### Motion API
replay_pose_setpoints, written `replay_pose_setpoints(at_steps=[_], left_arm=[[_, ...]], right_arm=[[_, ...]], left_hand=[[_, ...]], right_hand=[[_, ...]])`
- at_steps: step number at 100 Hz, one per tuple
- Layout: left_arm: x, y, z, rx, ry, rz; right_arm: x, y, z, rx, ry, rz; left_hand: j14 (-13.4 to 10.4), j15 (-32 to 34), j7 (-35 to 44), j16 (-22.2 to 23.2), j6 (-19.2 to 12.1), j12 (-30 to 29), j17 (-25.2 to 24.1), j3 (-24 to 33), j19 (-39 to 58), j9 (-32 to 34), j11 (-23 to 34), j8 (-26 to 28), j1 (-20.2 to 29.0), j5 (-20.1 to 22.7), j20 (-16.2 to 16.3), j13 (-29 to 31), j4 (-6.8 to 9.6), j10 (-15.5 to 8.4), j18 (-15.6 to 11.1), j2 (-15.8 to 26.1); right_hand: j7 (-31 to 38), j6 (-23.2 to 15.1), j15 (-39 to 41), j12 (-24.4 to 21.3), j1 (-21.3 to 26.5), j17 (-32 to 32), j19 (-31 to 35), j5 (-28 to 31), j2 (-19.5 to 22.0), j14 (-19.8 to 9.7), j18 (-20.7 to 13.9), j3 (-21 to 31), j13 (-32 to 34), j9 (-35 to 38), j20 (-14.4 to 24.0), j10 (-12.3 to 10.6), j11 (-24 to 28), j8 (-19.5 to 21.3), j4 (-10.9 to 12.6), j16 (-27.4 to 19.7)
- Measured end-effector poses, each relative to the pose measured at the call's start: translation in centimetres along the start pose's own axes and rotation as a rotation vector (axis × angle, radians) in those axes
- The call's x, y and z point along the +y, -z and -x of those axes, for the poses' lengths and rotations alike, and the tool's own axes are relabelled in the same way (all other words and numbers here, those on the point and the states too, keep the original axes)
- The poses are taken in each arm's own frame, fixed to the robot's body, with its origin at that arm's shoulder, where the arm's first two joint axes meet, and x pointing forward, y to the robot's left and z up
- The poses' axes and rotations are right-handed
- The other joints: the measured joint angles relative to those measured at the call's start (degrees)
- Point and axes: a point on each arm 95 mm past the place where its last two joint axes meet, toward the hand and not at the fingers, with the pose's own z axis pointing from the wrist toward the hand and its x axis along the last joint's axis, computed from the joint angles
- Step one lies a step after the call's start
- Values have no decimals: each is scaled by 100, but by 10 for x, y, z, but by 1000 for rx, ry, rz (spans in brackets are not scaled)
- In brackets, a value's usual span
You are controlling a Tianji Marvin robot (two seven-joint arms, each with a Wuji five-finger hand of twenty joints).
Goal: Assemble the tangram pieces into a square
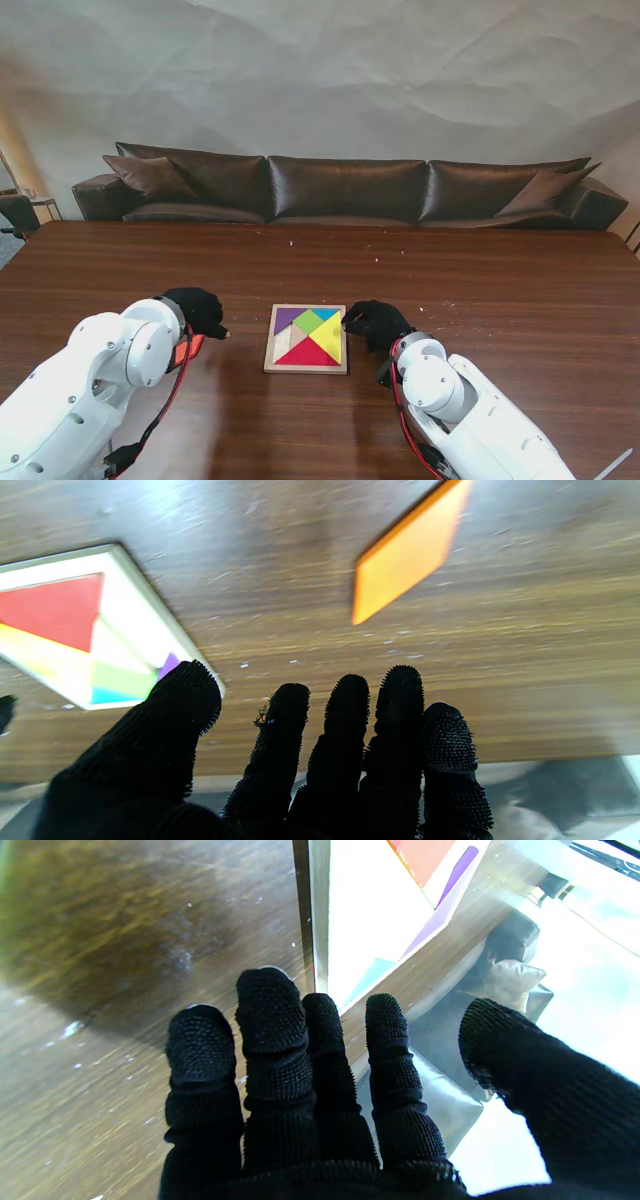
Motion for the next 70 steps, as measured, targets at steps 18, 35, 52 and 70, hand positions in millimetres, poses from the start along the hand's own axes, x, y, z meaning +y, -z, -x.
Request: replay_pose_setpoints(at_steps=[18, 35, 52, 70], left_arm=[[12, 8, 25, -73, -7, 35], [19, 7, 34, -113, -40, 46], [29, 2, 42, -144, -78, 68], [39, -1, 50, -174, -90, 88]], right_arm=[[-1, 0, -1, 7, 2, -2], [-1, 0, -2, 12, 2, 0], [-1, 0, -2, 12, 0, 5], [0, 1, -2, 12, -1, 6]], left_hand=[[3, -250, -62, -91, 111, -114, -267, 132, -286, 0, -84, 7, -61, -79, -4, -215, 0, -9, 4, -115], [43, -606, -96, -231, 211, -209, -565, 372, -691, -279, -264, 5, -283, -287, -7, -630, -8, -19, 4, -399], [50, -900, -133, -380, 214, -389, -726, 582, -1073, -483, -352, 86, -485, -453, -67, -875, -12, -26, 4, -475], [51, -981, -198, -445, 189, -476, -859, 644, -1226, -746, -374, 160, -697, -738, -69, -1016, -14, -38, 0, -658]], right_hand=[[0, 0, 0, 0, 0, 0, 0, 0, 0, 0, 0, -1, 0, 0, 0, 1, 0, 0, 0, 0], [0, 0, 0, 0, 0, 0, 0, 0, 0, 0, 0, -1, 0, 0, 0, 1, 0, 0, 0, 0], [0, 0, 0, 0, 0, 0, 0, 0, 0, 0, 0, -1, 0, 0, 0, 1, 0, 0, 0, 0], [0, 1, 0, 0, 0, 0, 0, 0, 0, 0, 0, -1, 0, 0, 0, 1, 0, 0, 0, 0]])
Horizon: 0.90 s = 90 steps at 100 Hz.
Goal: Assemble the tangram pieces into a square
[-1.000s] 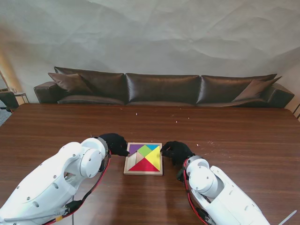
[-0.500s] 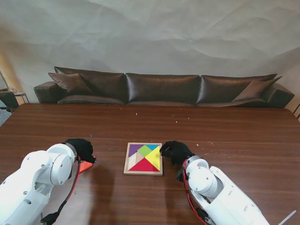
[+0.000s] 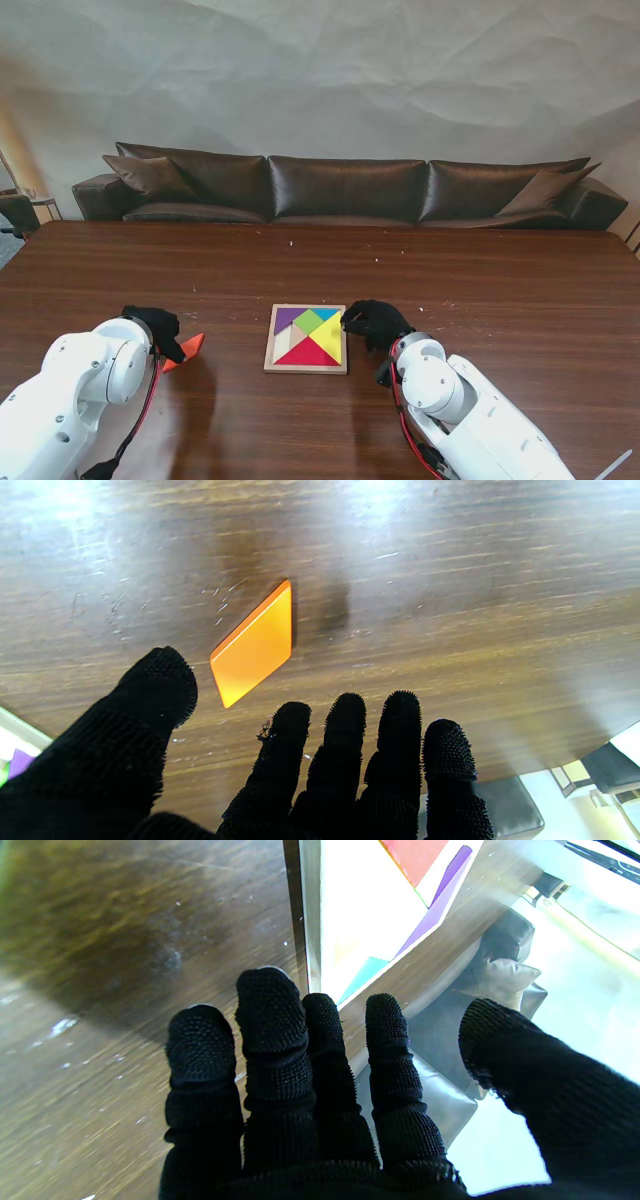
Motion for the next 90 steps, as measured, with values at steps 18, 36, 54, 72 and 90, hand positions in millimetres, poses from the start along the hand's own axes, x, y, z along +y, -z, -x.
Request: replay_pose_setpoints(at_steps=[18, 36, 54, 72, 90], left_arm=[[9, -5, 4, -21, -35, 19], [18, -11, 1, -14, -52, 33], [24, -17, -3, -5, -68, 15], [26, -22, -7, 4, -78, 5], [25, -25, -11, 12, -96, 2]], right_arm=[[0, 0, -1, 0, -1, 0], [1, 1, -1, 0, -2, 1], [1, 1, -1, -1, -4, 0], [1, 1, -1, -3, -6, 1], [2, 1, -1, -4, -8, 4]], left_hand=[[0, -119, -32, -3, 16, -39, -131, 48, -146, -317, -148, 111, -87, -347, -1, -175, -1, -24, -33, -133], [-52, -129, 127, -4, -58, -63, -139, 101, -268, -476, -163, 421, -148, -473, -1, -196, -168, -32, -81, -170], [-118, -129, 254, -4, -205, -80, -140, 167, -268, -551, -103, 774, -148, -640, -1, -227, -168, -93, -103, -170], [-139, -129, 332, -4, -193, -81, -140, 167, -268, -551, -103, 945, -143, -869, -1, -216, -168, -103, -107, -170], [-200, -129, 554, -4, -125, -5, -140, 362, -287, -551, -8, 1325, -135, -1081, -1, -215, -168, -150, -143, -169]], right_hand=[[0, 0, 0, 0, 0, 0, 0, 0, 0, 0, 0, 0, 0, 0, 0, 0, 0, 0, 0, 0], [0, 0, 0, 0, 0, 0, 0, 0, 0, 0, 0, 0, 0, 0, 0, 0, 0, 0, 0, 0], [0, 0, 0, 0, 0, 0, 0, 0, 0, 1, 0, 0, 0, 0, 0, 1, 0, 0, 0, 0], [0, 0, 0, 0, 0, 0, 0, 0, 0, 1, 0, 0, 0, 0, 0, 1, 0, 0, 0, 0], [0, 0, 0, 0, 0, 0, 0, 0, 0, 2, 0, 0, 0, 0, 0, 1, 0, 0, 0, 0]])
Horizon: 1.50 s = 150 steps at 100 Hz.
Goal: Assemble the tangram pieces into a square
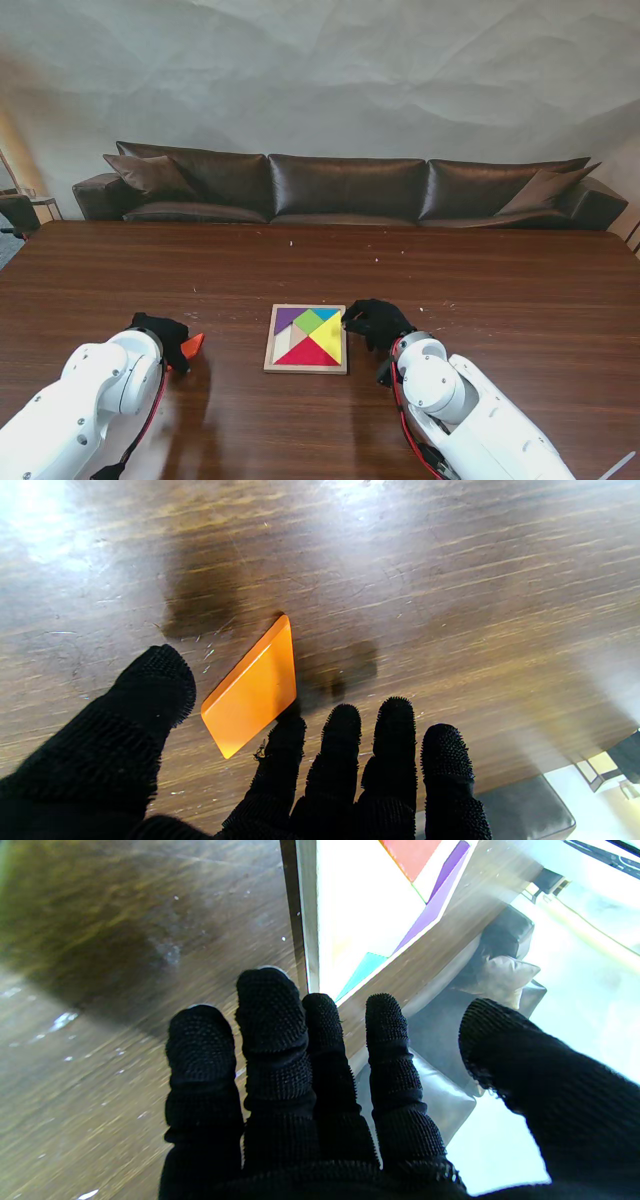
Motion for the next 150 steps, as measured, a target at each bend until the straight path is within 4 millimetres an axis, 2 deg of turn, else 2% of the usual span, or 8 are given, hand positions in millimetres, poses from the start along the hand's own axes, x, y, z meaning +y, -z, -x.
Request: replay_pose_setpoints(at_steps=[11, 40, 54, 75, 95, 125, 133, 150], left_arm=[[-1, -2, -1, 1, -8, -3], [-2, -10, -7, 3, -15, -12], [-5, -16, -11, 10, -18, -5], [-7, -21, -15, 21, -13, 11], [-9, -22, -17, 26, -6, 29], [-14, -22, -13, 33, -2, 114], [-14, -22, -12, 35, -6, 119], [-13, -26, -11, 32, -14, 104]], right_arm=[[0, 0, 0, -1, -1, 1], [1, 0, 0, -1, -2, 1], [1, 0, 0, -1, -2, 2], [2, 1, 0, -3, -4, 5], [2, 1, 0, -3, -5, 5], [2, 1, 0, -4, -5, 4], [2, 1, 0, -4, -5, 4], [2, 1, 0, -5, -13, 3]], left_hand=[[-14, 22, 299, 0, 44, 67, 57, 170, 0, 0, 88, 359, 38, -99, 0, 12, 0, -20, -2, -89], [-66, 208, 2054, 0, 310, 194, 215, 449, 134, 8, 258, 1470, 169, -508, -3, 173, 1, -54, -4, -252], [-74, 260, 2749, 0, 466, 285, 282, 510, 136, 94, 391, 1712, 169, -519, -56, 302, 1, 281, -6, -305], [-100, 505, 3787, 62, 255, 313, 446, 677, 421, 158, 533, 2211, 231, -500, -71, 441, 1, 853, -57, -305], [-163, 787, 4151, 221, -12, 421, 679, 869, 640, 137, 485, 2364, 419, -470, -76, 705, 1, 1051, -96, -371], [-477, 929, 4288, 285, 88, 458, 726, 869, 700, -477, 334, 2537, 459, -1193, -225, 673, 1, 1260, -409, -371], [-501, 932, 4302, 285, 102, 523, 726, 871, 701, -486, 334, 2539, 572, -1205, -238, 673, 1, 1261, -431, -371], [-570, 1243, 4529, 436, 107, 1182, 791, 952, 854, -501, 635, 2678, 543, -1210, -291, 700, -30, 1318, -455, -371]], right_hand=[[0, 0, 0, 0, 0, 0, 0, 0, 0, 0, 0, 0, 0, 0, 0, 0, 0, 0, 0, 0], [0, 0, 0, 0, 0, 0, 0, 0, 0, 2, 0, 0, 0, 0, 0, 1, 0, 0, 0, 0], [0, 0, 0, 0, 0, 0, 0, 0, 0, 7, 0, 0, 0, 0, 0, 1, 0, 0, 0, 0], [0, 0, 0, 0, 0, 0, 0, 0, 0, 15, 0, -1, 0, 0, 0, 1, 0, 0, 0, 0], [0, 1, 0, 0, 0, 0, 0, 0, 0, 16, 0, -1, 0, 0, 0, 1, 0, 0, 0, 0], [0, 1, 0, 0, 0, 0, 0, 0, 0, 17, 0, -1, 0, 0, 0, 2, 0, 0, 0, 0], [0, 1, 0, 0, 0, 0, 0, 0, 0, 17, 0, -1, 0, 0, 0, 2, 0, 0, 0, 0], [0, 1, 0, 0, 0, 0, 0, 0, 0, 18, 0, -1, 0, 0, 0, 2, 0, 0, 0, 0]])
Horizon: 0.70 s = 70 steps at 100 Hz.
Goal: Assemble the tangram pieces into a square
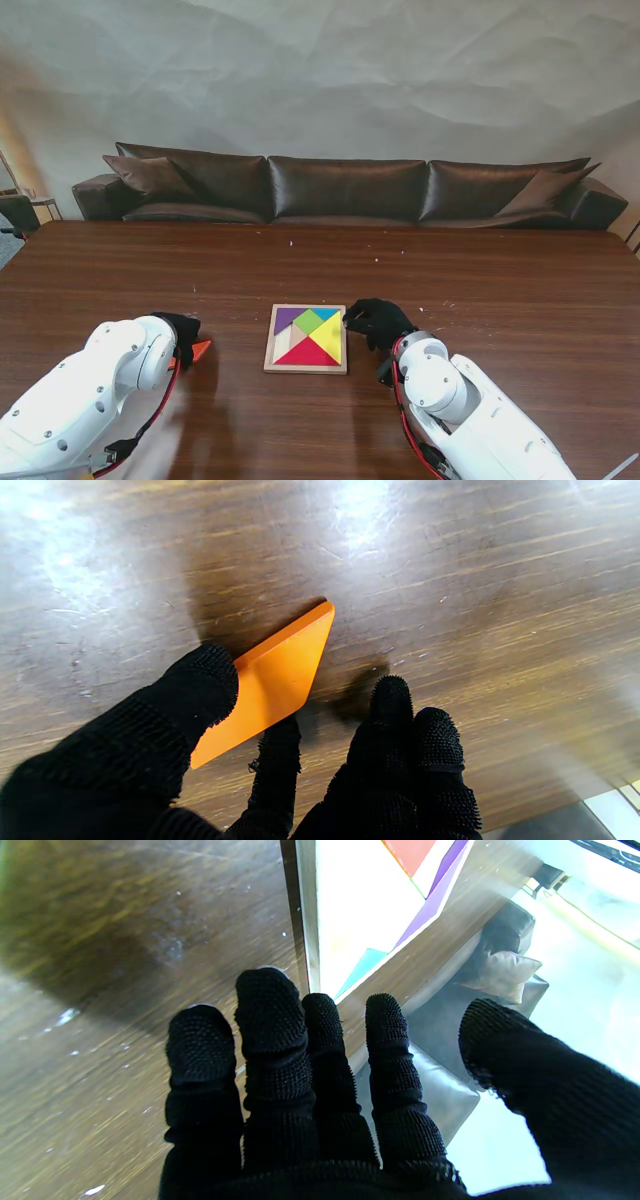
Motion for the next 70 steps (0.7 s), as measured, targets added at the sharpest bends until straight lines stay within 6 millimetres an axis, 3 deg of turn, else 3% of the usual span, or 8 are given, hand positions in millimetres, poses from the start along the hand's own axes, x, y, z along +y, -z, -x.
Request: replay_pose_setpoints(at_steps=[20, 25, 38, 57, 60, 70], left_arm=[[8, -3, 10, 6, 46, -64], [12, -3, 12, 12, 68, -100], [16, -2, 15, 25, 73, -119], [15, -4, 15, 31, 98, -123], [16, -5, 15, 31, 104, -129], [16, -6, 15, 28, 113, -143]], right_arm=[[0, 0, 0, -2, -7, 1], [0, 0, 0, -2, -7, 0], [-1, 0, 0, -1, -6, -3], [-1, 0, 0, -1, -5, -4], [-1, 0, 0, -2, -6, -4], [-1, 0, 0, -2, -7, -4]], left_hand=[[-9, 281, -129, 129, 5, 489, 13, 150, 150, -78, 674, 29, -49, -223, 0, 47, -21, 5, -2, 0], [-9, 365, -231, 220, -11, 536, 31, 367, 230, -43, 831, -66, -189, -223, 0, 68, -29, -1, -2, -176], [-6, 475, -299, 255, -13, 546, 74, 443, 245, -49, 878, -106, -222, -245, 0, 70, -31, -1, 0, -219], [128, 558, -208, 267, -13, 596, 252, 549, 292, 20, 932, -137, 257, -218, -1, 141, -26, 128, 147, -238], [162, 600, -198, 267, -14, 610, 307, 579, 333, 87, 948, -156, 325, -206, -10, 181, 34, 162, 198, -238], [183, 628, -34, 266, -32, 619, 546, 641, 464, 246, 954, -220, 517, 75, -72, 509, 53, 198, 236, -258]], right_hand=[[0, 0, 0, 0, 0, 0, 0, 0, 0, 1, 0, 0, 0, 0, 0, 1, 0, 0, 0, 0], [0, 0, 0, 0, 0, 0, 0, 0, 0, 1, 0, 0, 0, 0, 0, 2, 0, 0, 0, 0], [0, 9, 0, 0, 0, 0, 0, 0, 0, 1, 0, 0, 0, 0, 0, 3, 0, 0, 0, 0], [0, 11, 0, 0, 0, 0, 0, 0, 0, 2, 0, 0, 0, 0, 0, 4, 0, 0, 0, 0], [0, 12, 0, 0, 0, 0, 0, 0, 0, 2, 0, 0, 0, 0, 0, 4, 0, 0, 0, 0], [0, 14, 0, 0, 0, 0, 0, 0, 0, 3, 0, 0, 0, 0, 0, 4, 0, 0, 0, 0]])
